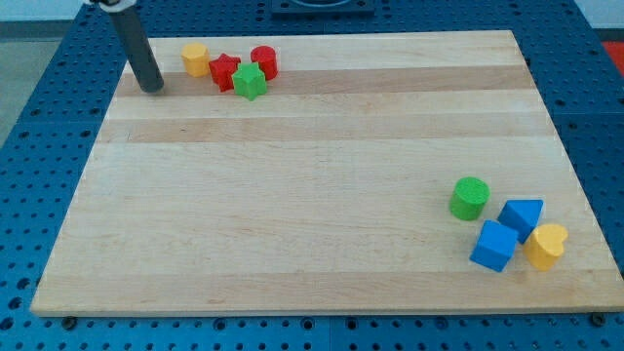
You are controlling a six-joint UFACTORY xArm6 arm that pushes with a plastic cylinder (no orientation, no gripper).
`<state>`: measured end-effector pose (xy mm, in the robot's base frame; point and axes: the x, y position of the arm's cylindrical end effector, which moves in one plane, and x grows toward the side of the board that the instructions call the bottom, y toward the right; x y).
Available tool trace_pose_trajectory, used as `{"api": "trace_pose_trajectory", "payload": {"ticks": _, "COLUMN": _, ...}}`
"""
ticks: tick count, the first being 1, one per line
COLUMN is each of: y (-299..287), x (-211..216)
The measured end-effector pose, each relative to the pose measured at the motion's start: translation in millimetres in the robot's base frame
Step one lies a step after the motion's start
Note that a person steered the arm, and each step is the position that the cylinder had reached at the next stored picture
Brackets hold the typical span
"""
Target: Push the group of blocks down a bit
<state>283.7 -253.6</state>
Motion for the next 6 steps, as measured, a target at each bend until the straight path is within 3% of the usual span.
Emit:
{"api": "trace_pose_trajectory", "payload": {"ticks": 1, "y": 6.3, "x": -37.1}}
{"api": "trace_pose_trajectory", "payload": {"ticks": 2, "y": 32.8, "x": -48.0}}
{"api": "trace_pose_trajectory", "payload": {"ticks": 6, "y": 131.3, "x": -5.1}}
